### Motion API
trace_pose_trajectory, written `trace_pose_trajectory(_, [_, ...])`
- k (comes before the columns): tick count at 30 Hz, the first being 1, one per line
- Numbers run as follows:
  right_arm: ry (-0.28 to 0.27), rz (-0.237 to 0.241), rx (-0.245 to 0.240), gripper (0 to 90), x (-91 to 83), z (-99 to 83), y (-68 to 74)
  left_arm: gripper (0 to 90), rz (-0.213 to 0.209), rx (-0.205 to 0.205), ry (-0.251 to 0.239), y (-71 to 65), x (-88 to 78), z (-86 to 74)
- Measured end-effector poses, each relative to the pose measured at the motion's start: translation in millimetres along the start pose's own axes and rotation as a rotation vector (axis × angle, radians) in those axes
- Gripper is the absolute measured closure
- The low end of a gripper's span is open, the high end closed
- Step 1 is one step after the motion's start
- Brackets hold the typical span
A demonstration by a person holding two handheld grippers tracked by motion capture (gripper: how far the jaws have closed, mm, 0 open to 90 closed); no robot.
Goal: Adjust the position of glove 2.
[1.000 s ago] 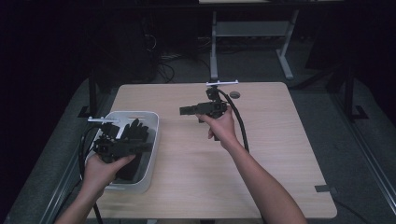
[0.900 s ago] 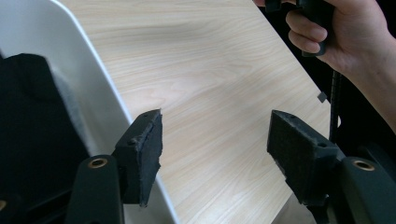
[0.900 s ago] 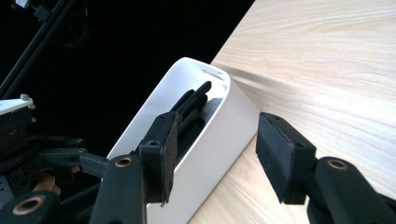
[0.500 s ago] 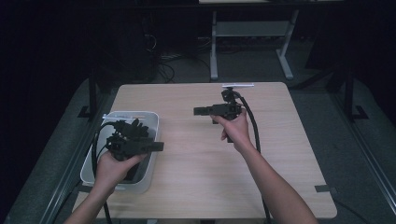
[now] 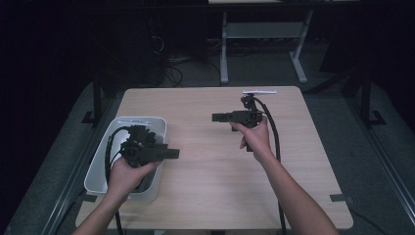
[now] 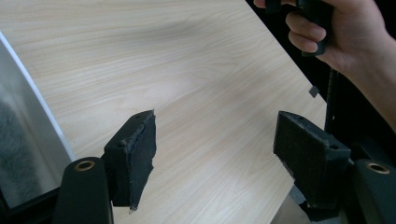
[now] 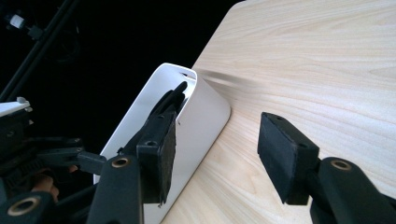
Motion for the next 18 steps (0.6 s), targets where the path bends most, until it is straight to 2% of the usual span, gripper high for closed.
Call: trace_pose_trajectory(18, [-0.025,-0.027,0.031,46.3,-23.8,1.9,-16.4,29.1,-0.035,0.011,0.024,-9.2,20.3,1.1])
Point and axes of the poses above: each handheld gripper's, and its own axes: x roughly forward along the jaws, z roughly out of its top, y roughly to its left, the point moved 6 cm from there along x, roughly forward along the jaws, and after that the axes turned 15 degrees about -y, right-handed, at the moved point
